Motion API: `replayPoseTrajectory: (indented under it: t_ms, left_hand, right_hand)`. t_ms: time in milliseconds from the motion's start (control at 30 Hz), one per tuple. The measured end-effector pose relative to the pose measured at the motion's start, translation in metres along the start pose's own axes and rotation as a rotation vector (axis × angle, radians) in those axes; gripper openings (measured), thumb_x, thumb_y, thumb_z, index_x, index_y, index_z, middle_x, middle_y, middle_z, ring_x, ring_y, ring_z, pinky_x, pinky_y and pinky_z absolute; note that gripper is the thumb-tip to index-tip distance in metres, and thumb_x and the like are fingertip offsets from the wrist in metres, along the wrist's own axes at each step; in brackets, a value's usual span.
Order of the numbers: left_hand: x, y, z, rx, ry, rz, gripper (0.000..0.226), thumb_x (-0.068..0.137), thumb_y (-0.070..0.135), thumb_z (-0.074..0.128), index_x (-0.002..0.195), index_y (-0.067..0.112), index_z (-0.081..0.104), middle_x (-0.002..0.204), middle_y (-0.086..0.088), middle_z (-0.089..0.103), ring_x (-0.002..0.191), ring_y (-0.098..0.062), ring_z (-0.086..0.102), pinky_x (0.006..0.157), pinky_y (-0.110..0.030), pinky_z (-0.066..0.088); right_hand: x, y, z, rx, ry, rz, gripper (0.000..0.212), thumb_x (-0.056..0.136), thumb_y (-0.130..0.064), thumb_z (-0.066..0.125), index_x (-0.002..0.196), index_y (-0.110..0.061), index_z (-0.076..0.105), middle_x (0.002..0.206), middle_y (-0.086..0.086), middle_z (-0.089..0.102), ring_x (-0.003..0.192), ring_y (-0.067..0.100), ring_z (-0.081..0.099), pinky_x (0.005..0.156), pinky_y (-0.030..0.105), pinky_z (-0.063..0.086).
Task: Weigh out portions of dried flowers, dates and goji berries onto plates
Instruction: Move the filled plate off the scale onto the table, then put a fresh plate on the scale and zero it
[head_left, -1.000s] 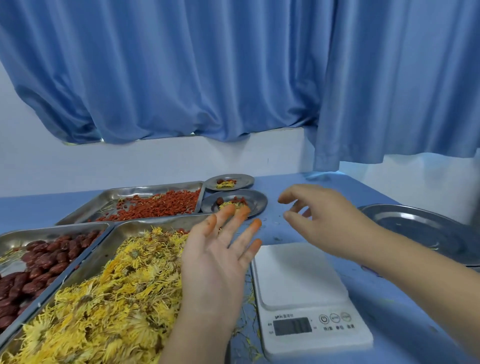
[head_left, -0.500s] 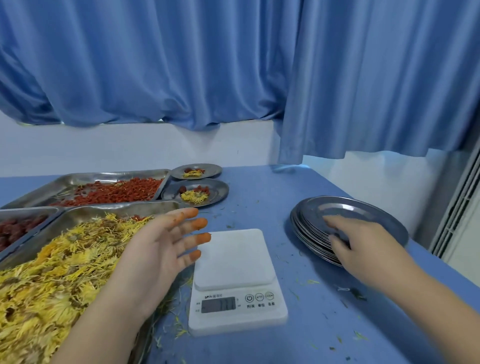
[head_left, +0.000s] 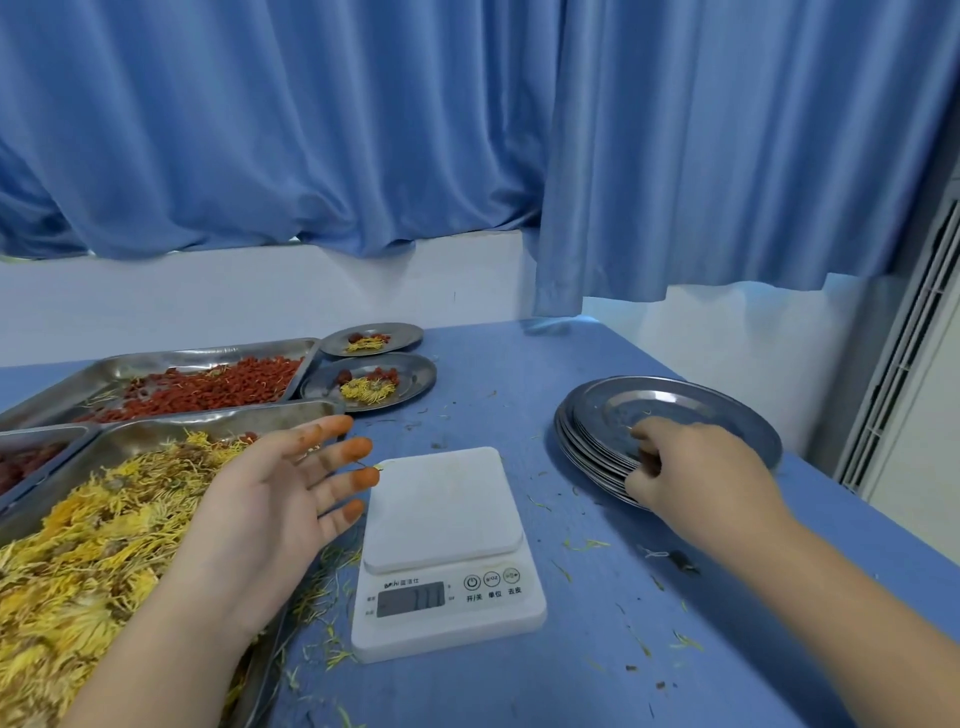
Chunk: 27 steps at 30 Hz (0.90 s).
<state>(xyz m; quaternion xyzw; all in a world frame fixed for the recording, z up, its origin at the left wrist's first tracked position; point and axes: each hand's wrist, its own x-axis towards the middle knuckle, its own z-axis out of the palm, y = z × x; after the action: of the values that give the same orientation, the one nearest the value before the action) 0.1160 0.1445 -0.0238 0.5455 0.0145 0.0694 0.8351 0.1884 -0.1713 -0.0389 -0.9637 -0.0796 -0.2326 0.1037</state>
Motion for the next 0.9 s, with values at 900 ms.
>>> replayPoseTrajectory:
  t_ms: [900]
  left_hand:
    - [-0.005,0.002,0.013,-0.05,0.286,0.219,0.017,0.095,0.022,0.047,0.092,0.02,0.063,0.07,0.005,0.066,0.056,-0.01,0.06,0.059,-0.027,0.041]
  right_hand:
    - [-0.034,-0.062,0.016,0.184,0.512,-0.648,0.014,0.073,0.001,0.068,0.066,-0.011,0.066,0.061,0.002,0.052,0.053,0.025,0.046,0.055,0.034,0.034]
